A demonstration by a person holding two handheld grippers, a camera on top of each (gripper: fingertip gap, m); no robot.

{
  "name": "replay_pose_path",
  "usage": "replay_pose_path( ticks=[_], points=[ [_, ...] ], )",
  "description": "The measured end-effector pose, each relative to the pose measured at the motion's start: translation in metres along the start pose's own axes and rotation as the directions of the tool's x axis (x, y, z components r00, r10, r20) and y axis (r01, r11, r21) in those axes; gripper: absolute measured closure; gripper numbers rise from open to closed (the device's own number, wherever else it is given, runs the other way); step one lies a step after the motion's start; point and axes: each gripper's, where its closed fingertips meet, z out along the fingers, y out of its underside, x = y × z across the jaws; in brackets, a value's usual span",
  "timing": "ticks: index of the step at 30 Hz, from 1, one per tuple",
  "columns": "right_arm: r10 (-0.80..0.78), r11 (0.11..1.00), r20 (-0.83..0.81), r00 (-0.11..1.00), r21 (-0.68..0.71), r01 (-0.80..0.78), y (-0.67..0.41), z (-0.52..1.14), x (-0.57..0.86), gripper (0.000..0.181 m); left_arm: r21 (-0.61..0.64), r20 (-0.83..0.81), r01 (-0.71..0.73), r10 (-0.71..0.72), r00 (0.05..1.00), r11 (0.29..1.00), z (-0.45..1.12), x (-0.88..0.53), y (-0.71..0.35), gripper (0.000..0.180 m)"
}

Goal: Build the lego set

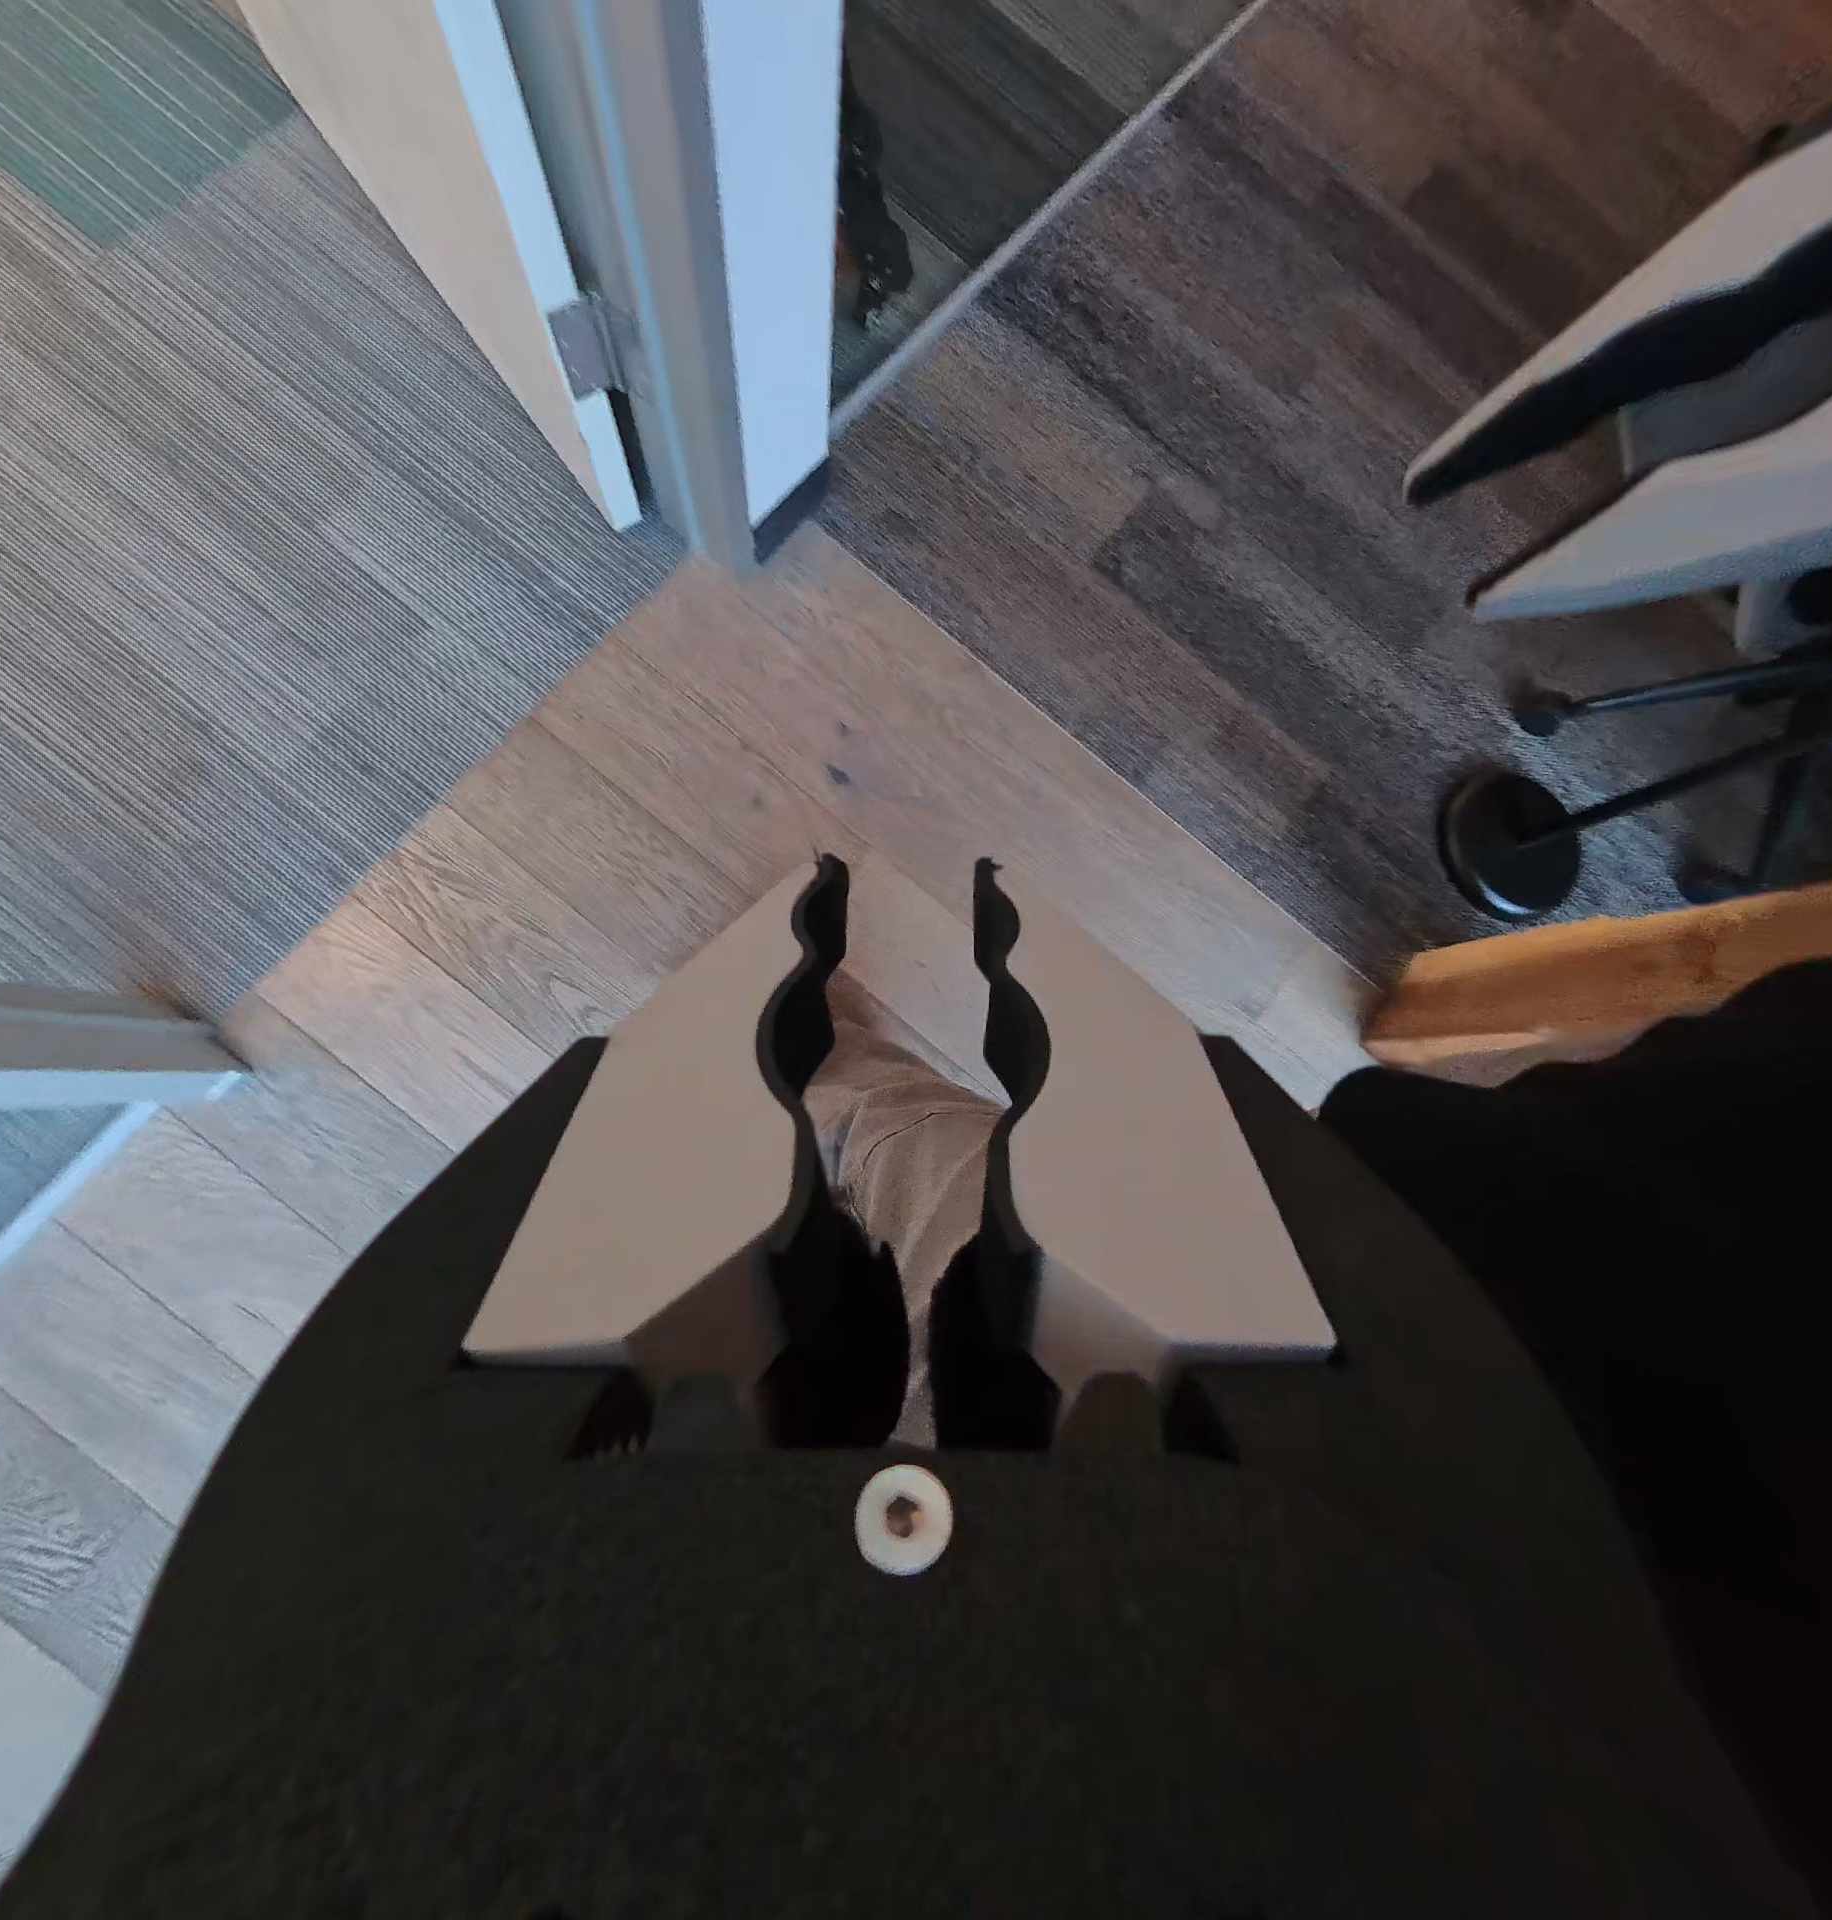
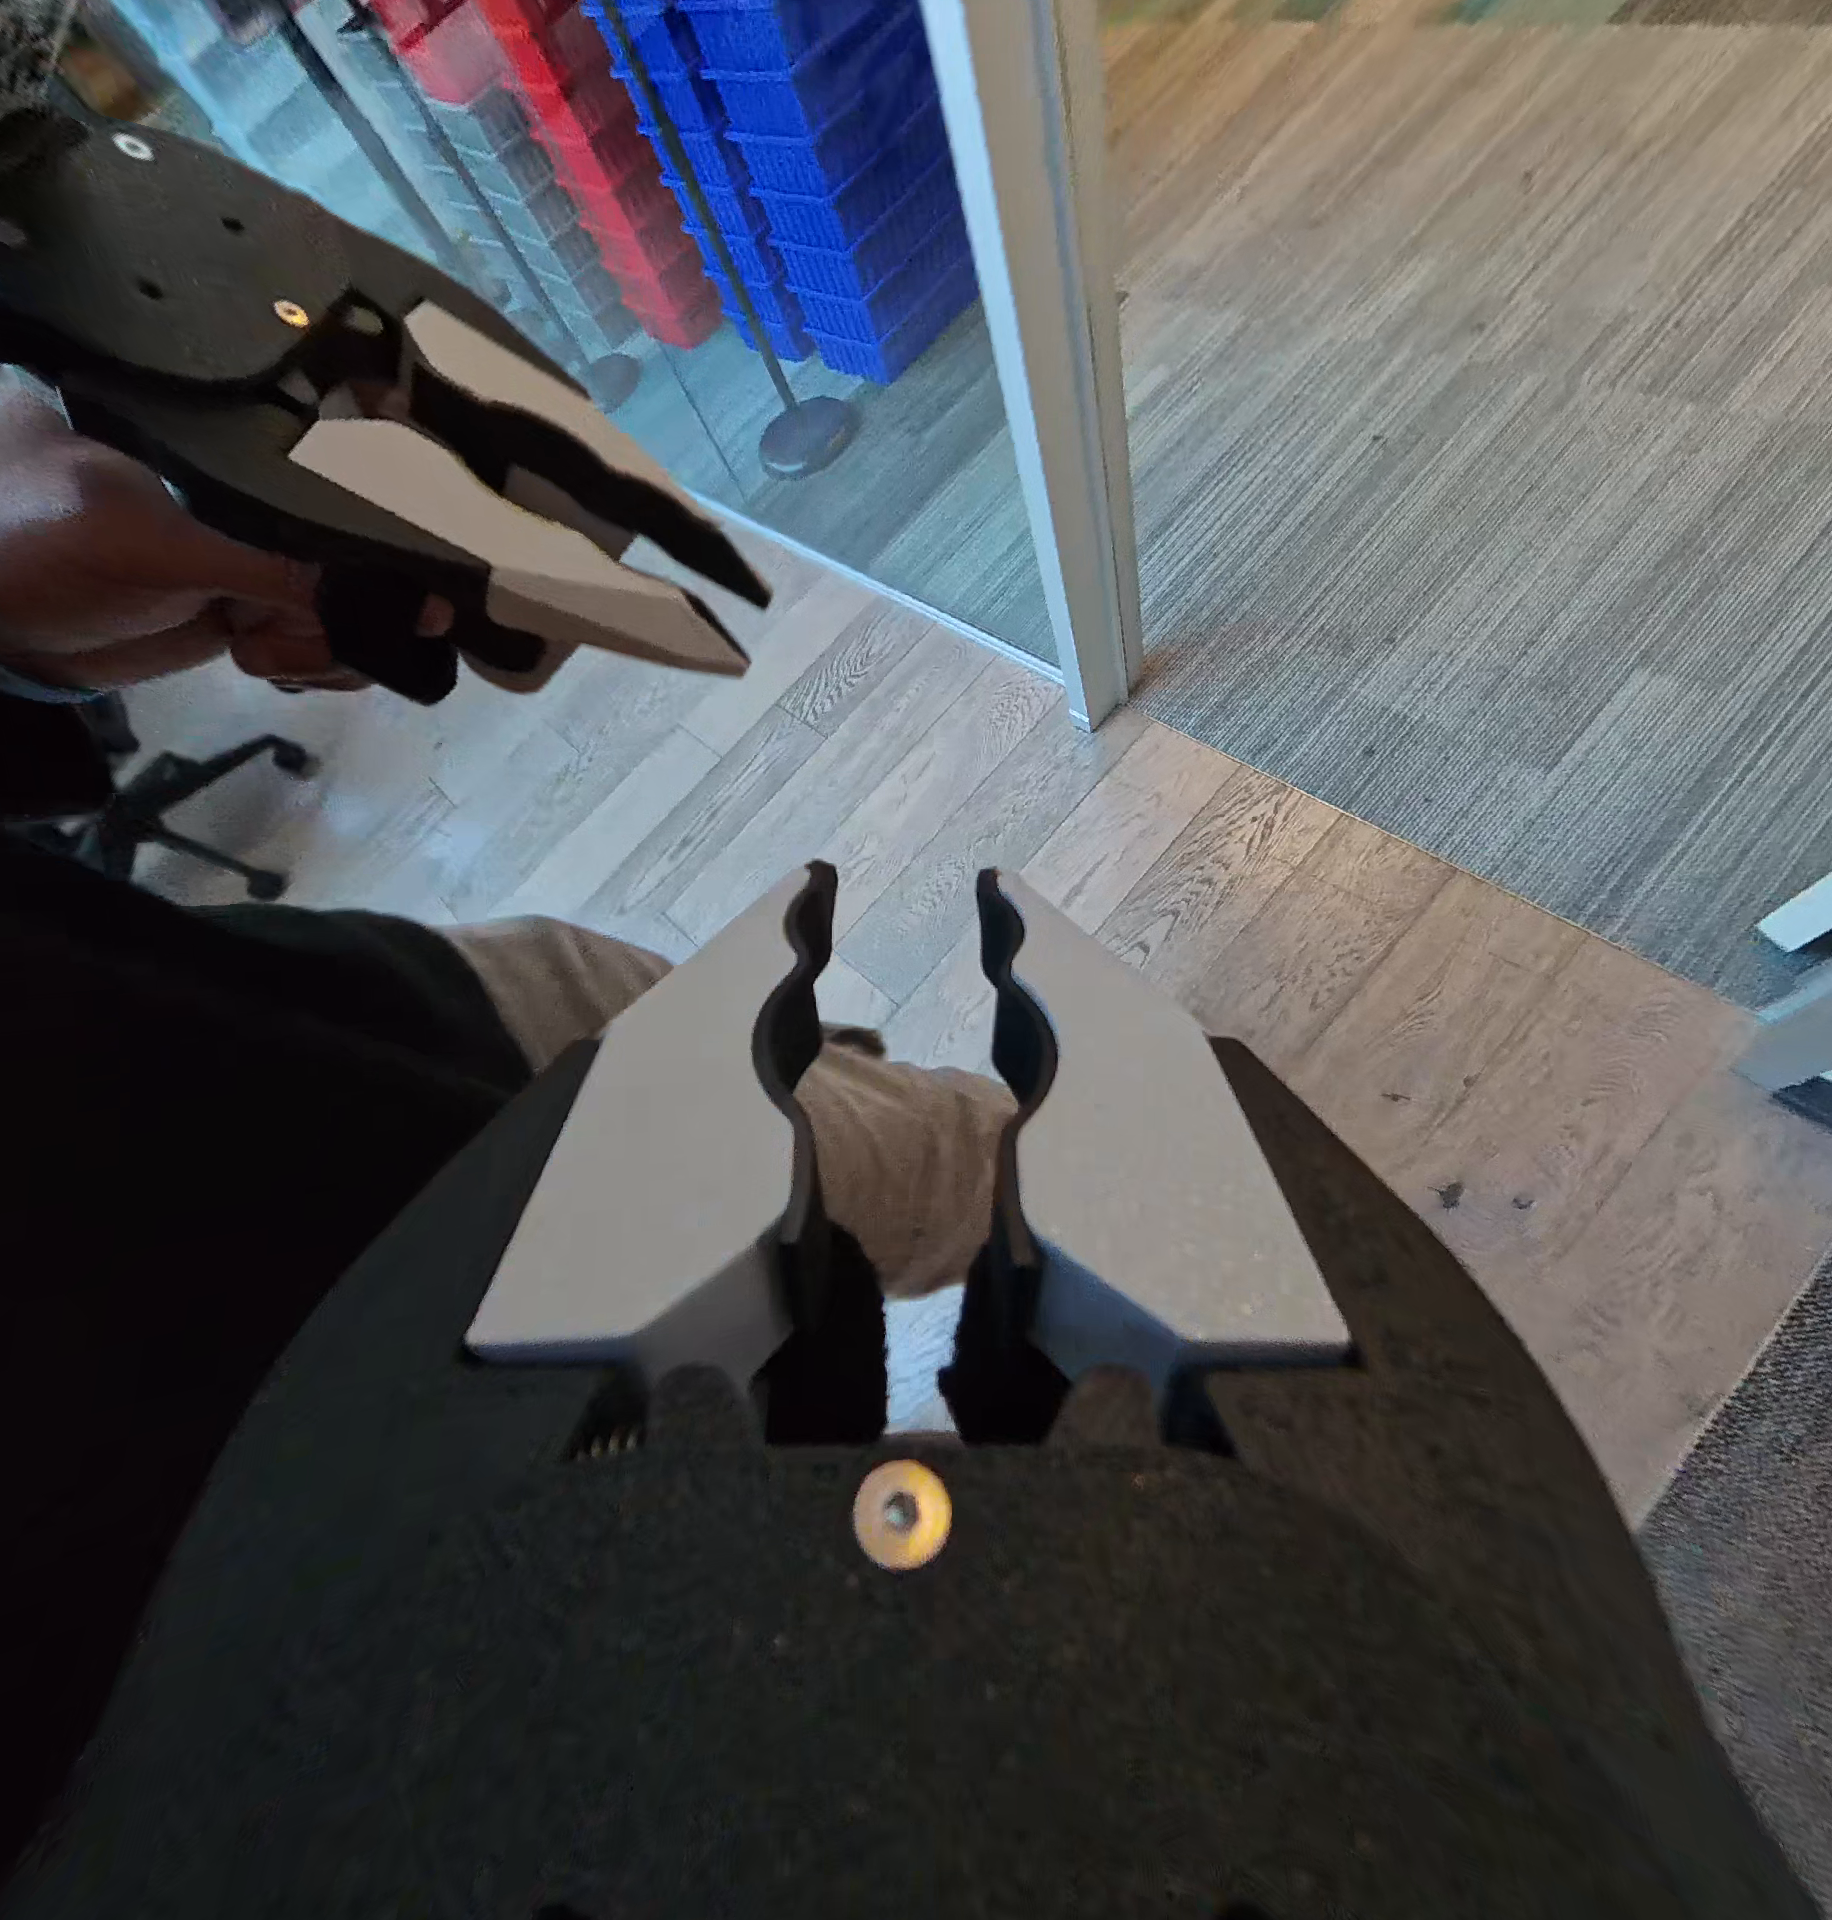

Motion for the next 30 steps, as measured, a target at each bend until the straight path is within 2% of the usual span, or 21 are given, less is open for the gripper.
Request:
replay_pose_path(
  ticks=[3,5,9,11,16,19,24,28,30],
  points=[
    [0.074,0.997,0.006,0.997,-0.033,-0.074,-0.047,0.047,0.05,0.154,-0.01,-0.006,0.024,-0.024,1.0,1.0,0.023,-0.072,-0.049,0.158],
    [0.057,0.998,0.006,0.998,-0.012,-0.057,-0.099,0.074,0.084,0.153,0.042,-0.035,0.061,-0.06,0.998,0.997,0.034,-0.119,-0.094,0.158],
    [-0.017,0.999,0.016,1.0,-0.033,0.018,-0.187,0.129,0.157,0.153,0.032,-0.031,0.103,-0.102,0.994,0.994,0.063,-0.215,-0.154,0.158],
    [-0.046,0.998,0.022,0.999,-0.036,0.047,-0.225,0.159,0.195,0.153,0.066,-0.023,0.116,-0.114,0.993,0.991,0.073,-0.259,-0.187,0.158],
    [-0.016,1.0,0.075,0.997,-0.018,0.017,-0.297,0.251,0.293,0.153,0.108,-0.032,0.188,-0.186,0.982,0.976,0.12,-0.363,-0.25,0.158],
    [0.01,0.999,0.132,0.991,-0.036,-0.005,-0.334,0.319,0.353,0.153,0.071,0.028,0.211,-0.213,0.977,0.975,0.16,-0.439,-0.267,0.158],
    [-0.014,0.997,0.192,0.981,-0.069,0.027,-0.421,0.42,0.462,0.153,0.031,0.077,0.346,-0.347,0.935,0.938,0.215,-0.573,-0.325,0.158],
    [-0.071,0.995,0.25,0.966,-0.045,0.085,-0.53,0.479,0.545,0.154,0.095,0.113,0.402,-0.411,0.904,0.911,0.228,-0.683,-0.412,0.158],
    [-0.117,0.986,0.264,0.957,-0.085,0.144,-0.575,0.513,0.59,0.153,0.114,0.138,0.416,-0.429,0.893,0.902,0.235,-0.736,-0.446,0.158]
  ],
)
